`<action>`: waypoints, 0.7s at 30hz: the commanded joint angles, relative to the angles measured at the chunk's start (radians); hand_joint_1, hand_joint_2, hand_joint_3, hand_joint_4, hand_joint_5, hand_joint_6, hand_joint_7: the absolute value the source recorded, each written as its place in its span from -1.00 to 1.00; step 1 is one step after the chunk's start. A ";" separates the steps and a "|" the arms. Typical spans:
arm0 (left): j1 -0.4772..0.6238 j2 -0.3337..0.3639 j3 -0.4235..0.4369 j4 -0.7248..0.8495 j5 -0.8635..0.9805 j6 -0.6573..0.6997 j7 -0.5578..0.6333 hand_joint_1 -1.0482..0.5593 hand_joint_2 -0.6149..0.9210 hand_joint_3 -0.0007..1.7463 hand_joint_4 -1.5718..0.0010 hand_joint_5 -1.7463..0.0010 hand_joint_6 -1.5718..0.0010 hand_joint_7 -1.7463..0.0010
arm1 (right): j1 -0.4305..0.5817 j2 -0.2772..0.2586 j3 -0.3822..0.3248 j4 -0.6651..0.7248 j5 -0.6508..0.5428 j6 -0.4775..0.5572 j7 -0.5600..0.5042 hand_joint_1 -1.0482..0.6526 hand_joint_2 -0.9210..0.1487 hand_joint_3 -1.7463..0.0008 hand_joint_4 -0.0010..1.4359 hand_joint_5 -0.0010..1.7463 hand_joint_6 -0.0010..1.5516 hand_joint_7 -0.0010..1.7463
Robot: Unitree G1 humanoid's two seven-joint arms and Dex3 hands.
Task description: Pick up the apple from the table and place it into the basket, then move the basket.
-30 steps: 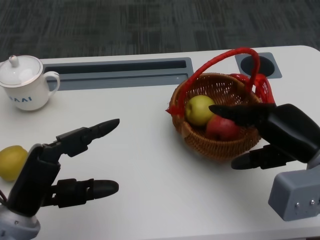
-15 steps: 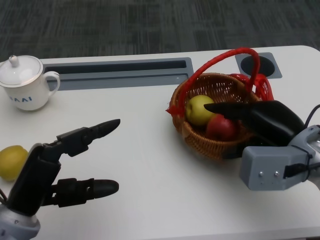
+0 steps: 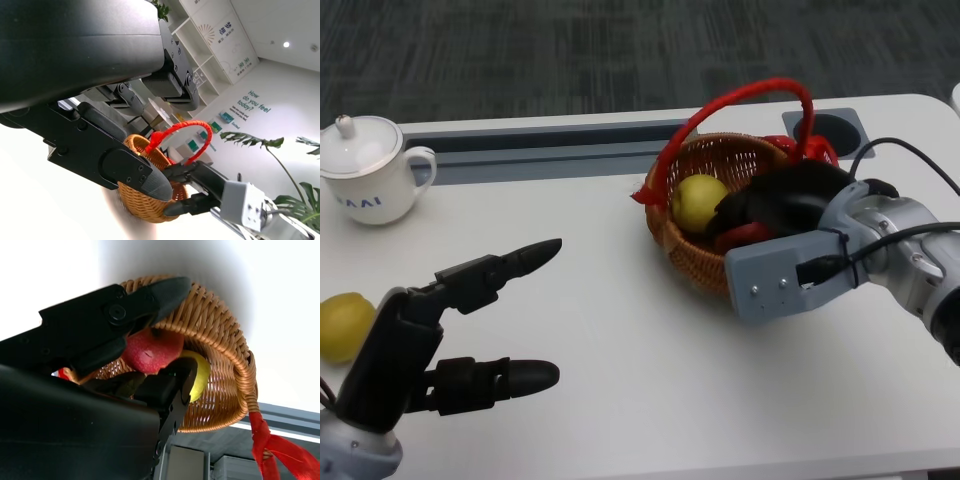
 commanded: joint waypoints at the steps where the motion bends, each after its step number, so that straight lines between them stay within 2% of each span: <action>1: 0.001 0.003 0.006 -0.006 -0.007 -0.003 0.009 -0.45 0.86 -1.00 0.14 1.00 0.20 1.00 | 0.047 0.033 0.078 0.110 -0.058 0.034 0.025 -0.37 -0.72 1.00 0.17 0.55 0.36 -0.97; 2: 0.001 0.002 0.006 -0.007 -0.010 -0.003 0.008 -0.45 0.86 -1.00 0.14 1.00 0.20 1.00 | 0.045 0.039 0.097 0.123 -0.074 0.040 0.009 -0.34 -0.71 1.00 0.12 0.66 0.38 -0.97; 4: 0.001 0.001 0.006 -0.008 -0.012 -0.003 0.007 -0.45 0.86 -1.00 0.14 1.00 0.21 1.00 | 0.042 0.047 0.128 0.141 -0.097 0.052 -0.023 -0.30 -0.71 1.00 0.06 0.70 0.39 -0.98; 9: -0.002 -0.002 0.008 -0.009 -0.002 -0.008 0.011 -0.45 0.86 -1.00 0.13 1.00 0.21 1.00 | 0.039 0.054 0.167 0.161 -0.114 0.065 -0.063 -0.06 -0.79 0.99 0.10 0.33 0.37 -1.00; 12: -0.001 -0.004 0.009 -0.011 0.002 -0.008 0.013 -0.45 0.87 -1.00 0.13 1.00 0.21 1.00 | 0.041 0.046 0.184 0.159 -0.119 0.063 -0.090 0.00 -0.81 0.99 0.15 0.16 0.35 -1.00; 14: -0.001 -0.007 0.010 -0.010 0.004 -0.011 0.016 -0.45 0.87 -1.00 0.13 1.00 0.21 1.00 | 0.048 0.028 0.185 0.146 -0.113 0.042 -0.120 -0.04 -0.85 0.99 0.16 0.24 0.36 -0.99; 18: -0.002 -0.011 0.011 -0.001 0.001 -0.019 0.018 -0.45 0.86 -1.00 0.13 1.00 0.20 0.99 | 0.075 -0.030 0.175 0.084 -0.101 -0.037 -0.199 -0.15 -0.96 0.99 0.14 0.58 0.46 -0.96; 21: -0.004 -0.012 0.013 0.005 0.005 -0.024 0.019 -0.45 0.86 -1.00 0.12 1.00 0.20 0.99 | 0.093 -0.067 0.173 0.031 -0.099 -0.074 -0.217 -0.15 -0.91 1.00 0.13 0.60 0.47 -0.97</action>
